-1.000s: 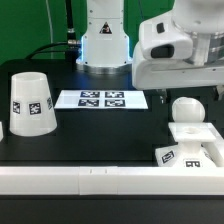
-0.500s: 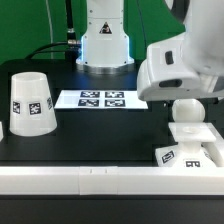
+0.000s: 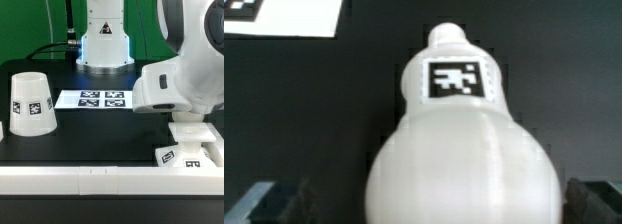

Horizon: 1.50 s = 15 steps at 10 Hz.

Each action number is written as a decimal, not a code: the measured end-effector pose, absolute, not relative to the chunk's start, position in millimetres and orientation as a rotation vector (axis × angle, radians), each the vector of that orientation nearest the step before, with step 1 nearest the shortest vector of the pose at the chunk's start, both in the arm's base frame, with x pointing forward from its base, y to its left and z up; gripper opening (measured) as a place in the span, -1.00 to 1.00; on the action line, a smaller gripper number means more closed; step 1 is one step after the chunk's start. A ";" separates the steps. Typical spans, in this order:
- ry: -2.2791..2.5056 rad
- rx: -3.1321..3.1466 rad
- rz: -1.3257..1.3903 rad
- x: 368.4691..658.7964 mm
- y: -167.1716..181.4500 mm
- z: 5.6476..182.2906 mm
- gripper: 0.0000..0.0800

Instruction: Assemble lamp

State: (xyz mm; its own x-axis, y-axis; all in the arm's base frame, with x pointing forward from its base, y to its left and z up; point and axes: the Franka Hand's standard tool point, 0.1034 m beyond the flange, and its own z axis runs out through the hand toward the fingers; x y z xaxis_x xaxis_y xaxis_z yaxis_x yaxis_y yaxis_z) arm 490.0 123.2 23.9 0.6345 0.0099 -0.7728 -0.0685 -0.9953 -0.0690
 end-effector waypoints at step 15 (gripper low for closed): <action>-0.104 -2.736 1.195 510.1 111.0 69.5 0.44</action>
Offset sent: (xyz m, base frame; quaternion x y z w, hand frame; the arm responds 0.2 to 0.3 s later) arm -0.0078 -0.0025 -0.0118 -0.0006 0.0078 0.0006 1.0000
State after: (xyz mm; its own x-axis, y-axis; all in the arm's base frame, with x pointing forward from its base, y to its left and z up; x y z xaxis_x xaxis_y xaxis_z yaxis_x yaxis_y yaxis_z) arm 510.1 111.0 69.5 0.6796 0.1249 -0.7229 0.0017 -0.9857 -0.1686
